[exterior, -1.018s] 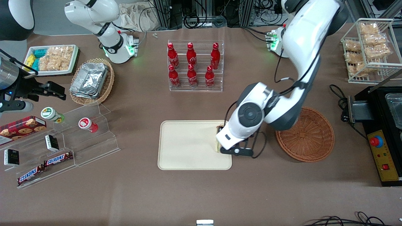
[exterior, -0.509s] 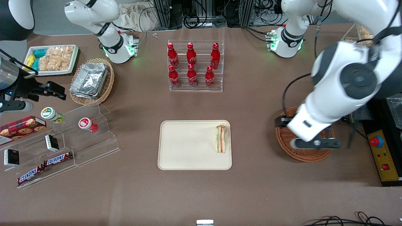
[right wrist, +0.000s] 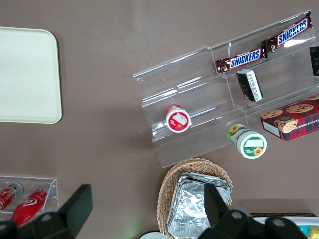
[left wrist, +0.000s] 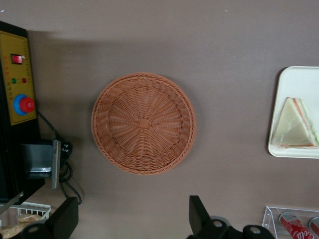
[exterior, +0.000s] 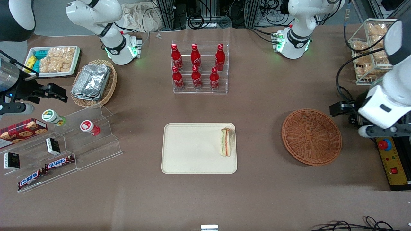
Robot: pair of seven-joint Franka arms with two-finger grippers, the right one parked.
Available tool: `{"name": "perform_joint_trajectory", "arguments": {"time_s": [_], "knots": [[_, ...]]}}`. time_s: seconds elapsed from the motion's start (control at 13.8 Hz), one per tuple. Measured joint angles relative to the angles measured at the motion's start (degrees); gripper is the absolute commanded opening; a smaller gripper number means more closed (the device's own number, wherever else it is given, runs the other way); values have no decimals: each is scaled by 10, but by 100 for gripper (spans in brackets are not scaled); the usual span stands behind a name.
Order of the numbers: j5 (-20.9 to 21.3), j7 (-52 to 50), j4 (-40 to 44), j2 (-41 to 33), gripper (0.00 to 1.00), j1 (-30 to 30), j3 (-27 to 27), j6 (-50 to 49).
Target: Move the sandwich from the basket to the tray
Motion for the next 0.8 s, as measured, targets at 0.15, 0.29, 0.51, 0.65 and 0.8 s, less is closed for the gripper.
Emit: {"name": "perform_joint_trajectory", "arguments": {"time_s": [0.15,0.29,0.51,0.65,0.8], "knots": [[-1,0,-8,-7,100,6,0,0],[-1,0,-19,-16,100,9,0,0],[-14,24,-41,-36,100,23,6,0],[-42,65,-54,-55,100,5,64,-4],[-64,104,-64,-70,100,-38,155,-13]]}}
